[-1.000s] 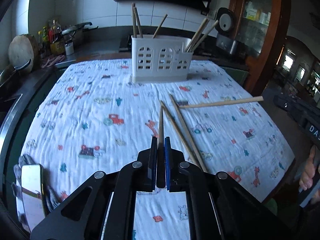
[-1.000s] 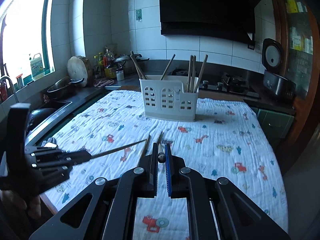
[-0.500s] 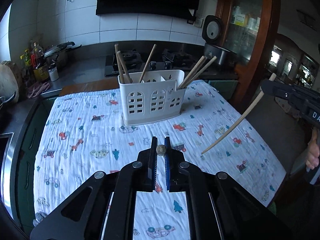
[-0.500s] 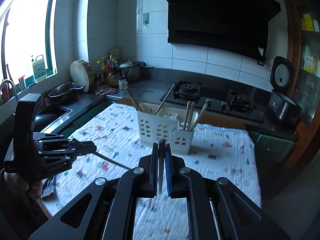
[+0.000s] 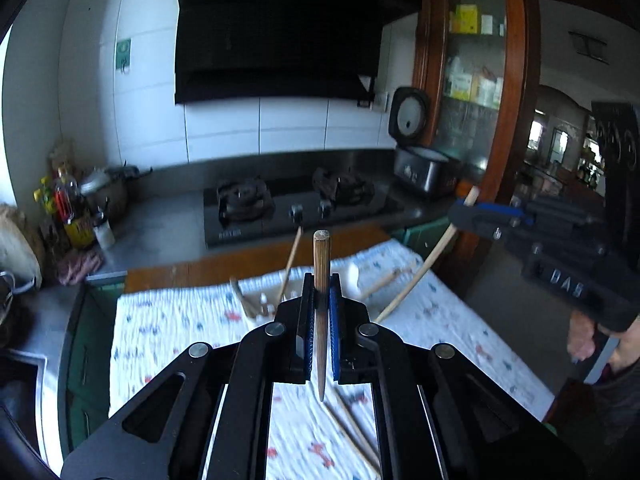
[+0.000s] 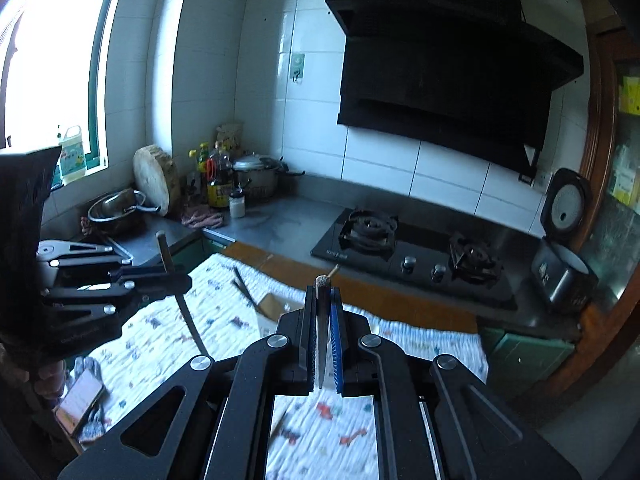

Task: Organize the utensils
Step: 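Carry the left tool's chopstick over the holder while the right tool carries its chopstick there, then open the left tool to drop its chopstick in the holder while the right tool releases its own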

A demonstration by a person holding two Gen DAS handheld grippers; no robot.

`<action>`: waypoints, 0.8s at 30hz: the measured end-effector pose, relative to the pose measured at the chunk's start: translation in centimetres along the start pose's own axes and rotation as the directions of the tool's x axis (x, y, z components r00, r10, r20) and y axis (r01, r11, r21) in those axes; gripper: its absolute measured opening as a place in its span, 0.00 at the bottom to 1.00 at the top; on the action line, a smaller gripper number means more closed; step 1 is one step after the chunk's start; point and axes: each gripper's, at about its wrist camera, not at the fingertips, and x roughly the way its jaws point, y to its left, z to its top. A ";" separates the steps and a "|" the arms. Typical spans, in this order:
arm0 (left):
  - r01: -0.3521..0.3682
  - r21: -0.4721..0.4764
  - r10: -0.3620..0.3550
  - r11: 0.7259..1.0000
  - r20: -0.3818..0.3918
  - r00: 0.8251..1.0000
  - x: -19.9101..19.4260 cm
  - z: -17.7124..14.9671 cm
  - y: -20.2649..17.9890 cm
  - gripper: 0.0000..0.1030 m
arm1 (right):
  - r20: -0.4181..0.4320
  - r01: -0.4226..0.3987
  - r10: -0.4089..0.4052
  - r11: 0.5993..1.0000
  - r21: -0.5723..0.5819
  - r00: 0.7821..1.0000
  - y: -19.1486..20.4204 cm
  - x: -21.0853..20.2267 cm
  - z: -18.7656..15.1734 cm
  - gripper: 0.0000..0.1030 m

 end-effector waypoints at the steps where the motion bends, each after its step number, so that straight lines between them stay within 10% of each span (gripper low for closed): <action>1: -0.010 0.001 0.010 1.000 0.013 1.000 0.1 1.0 0.1 0.05 | 0.011 -0.002 0.002 1.000 0.009 1.000 -0.4 0.2 0.7 0.06; 12: -0.100 -0.045 0.104 0.994 0.101 0.989 4.8 6.5 2.5 0.05 | 0.034 0.068 -0.070 0.996 0.052 0.997 -3.6 4.4 4.2 0.06; 24: -0.116 -0.093 0.118 0.989 0.012 0.993 11.2 3.7 4.9 0.05 | -0.061 0.065 -0.061 0.995 0.074 0.996 -5.0 10.6 1.2 0.06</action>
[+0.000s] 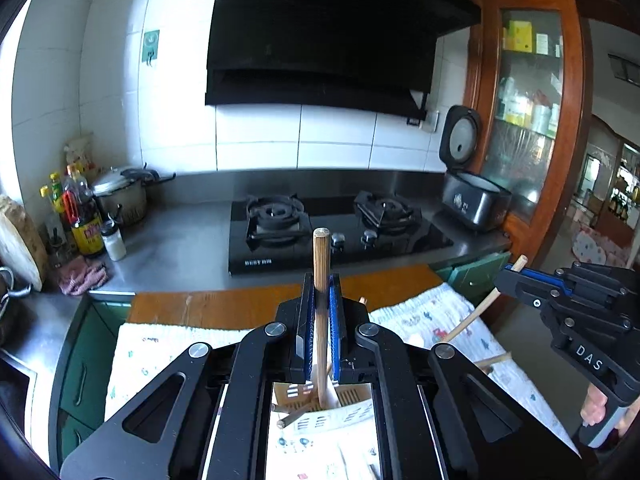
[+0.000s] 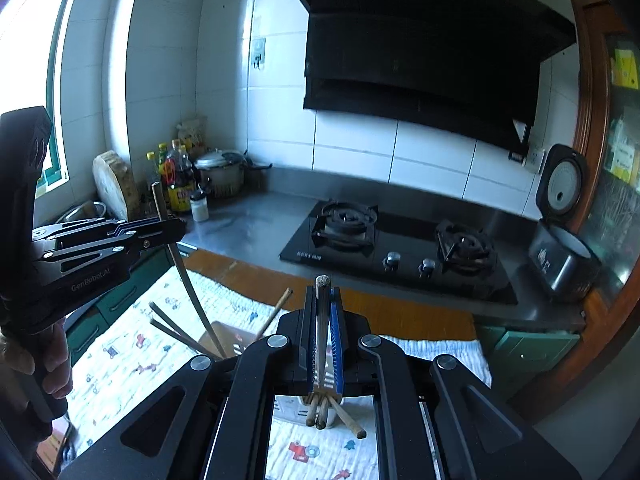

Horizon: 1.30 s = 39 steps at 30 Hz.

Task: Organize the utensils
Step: 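Open the left tool to drop its chopstick in the holder while the right tool releases its own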

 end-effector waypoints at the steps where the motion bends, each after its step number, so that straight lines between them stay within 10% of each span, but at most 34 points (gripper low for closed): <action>1: -0.002 -0.003 0.002 1.000 -0.009 1.000 0.4 -0.4 0.2 0.05 | -0.007 -0.002 0.002 1.000 0.002 1.000 0.0 0.3 -0.2 0.06; 20: -0.008 -0.009 0.006 1.000 -0.142 0.990 4.0 -3.8 1.0 0.07 | -0.098 -0.011 0.012 1.000 0.011 0.995 1.0 3.3 -2.7 0.07; 39: -0.021 0.001 0.021 1.000 -0.059 0.998 -3.7 -4.9 0.0 0.48 | -0.017 -0.005 0.005 1.000 -0.004 1.000 1.8 -3.7 -5.0 0.16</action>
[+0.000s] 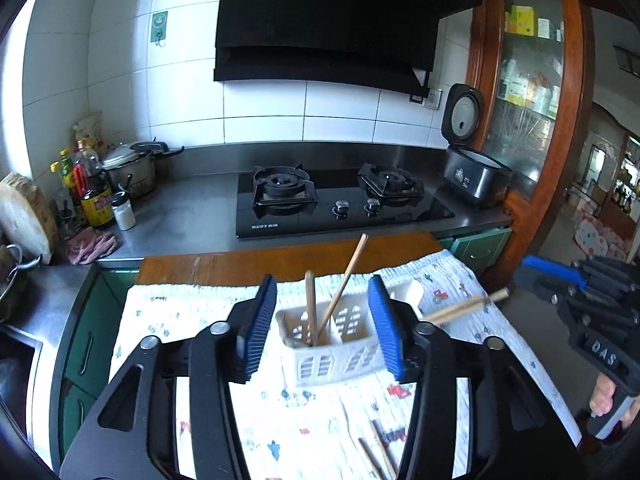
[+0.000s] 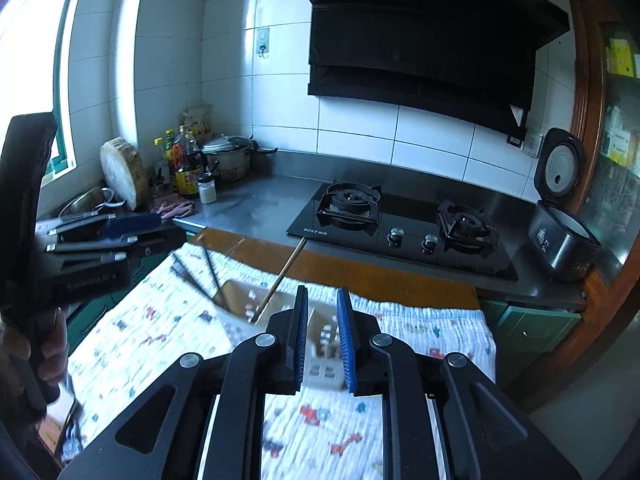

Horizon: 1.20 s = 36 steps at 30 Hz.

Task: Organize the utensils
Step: 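Open the left tool to drop its chopstick in the holder while the right tool releases its own, then return the left tool to the last chopsticks and grasp one while the right tool grasps another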

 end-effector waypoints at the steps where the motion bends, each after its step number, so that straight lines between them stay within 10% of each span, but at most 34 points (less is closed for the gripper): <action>1: -0.009 0.000 0.009 1.000 0.002 1.000 -0.7 -0.6 0.0 0.48 | 0.003 0.003 -0.003 1.000 -0.002 1.000 0.3 -0.6 -0.9 0.18; 20: -0.017 -0.079 0.014 0.997 -0.038 0.999 -8.1 -14.6 1.2 0.59 | -0.177 -0.110 0.120 0.992 0.066 0.977 8.2 -2.2 -20.3 0.19; 36: -0.123 -0.131 0.113 0.984 -0.076 0.991 -10.0 -22.6 3.1 0.59 | -0.251 -0.089 0.139 0.976 0.201 0.958 10.5 -1.0 -27.5 0.12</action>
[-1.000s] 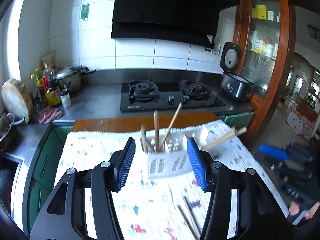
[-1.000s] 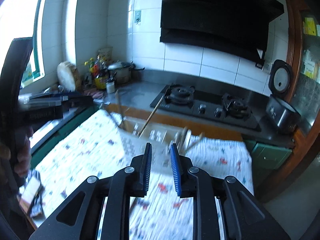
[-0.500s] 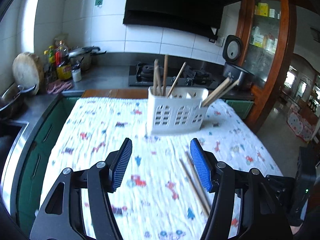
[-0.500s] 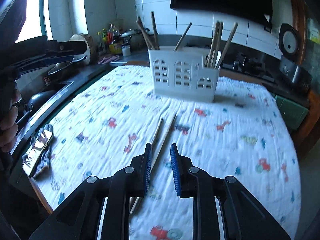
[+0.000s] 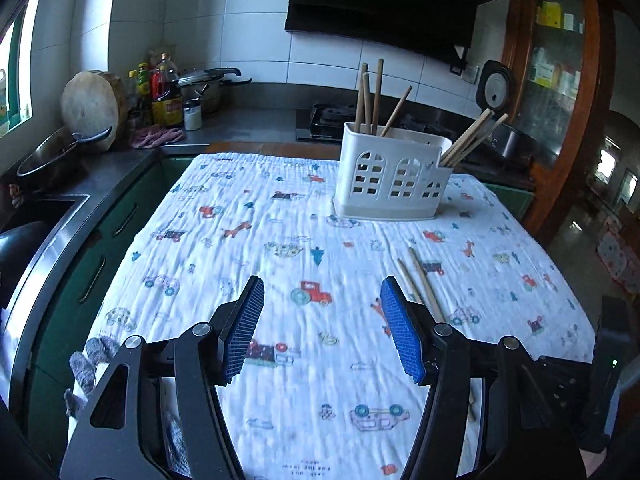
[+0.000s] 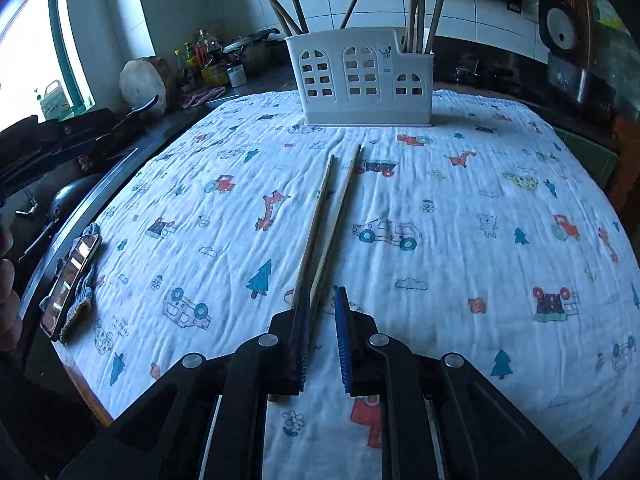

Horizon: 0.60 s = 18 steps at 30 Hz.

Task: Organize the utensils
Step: 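Return the left tool to the last chopsticks and grasp one while the right tool grasps another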

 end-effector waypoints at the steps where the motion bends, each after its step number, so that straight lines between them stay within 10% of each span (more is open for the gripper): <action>1: 0.004 -0.006 -0.004 1.000 -0.002 1.000 -0.1 -0.2 0.1 0.59 | 0.000 -0.003 0.003 1.000 0.007 1.000 0.1 0.1 -0.1 0.12; 18: 0.008 -0.038 -0.009 0.999 -0.027 1.000 0.0 -2.2 1.2 0.59 | -0.028 0.068 -0.067 0.997 0.026 0.997 1.1 2.4 -0.6 0.08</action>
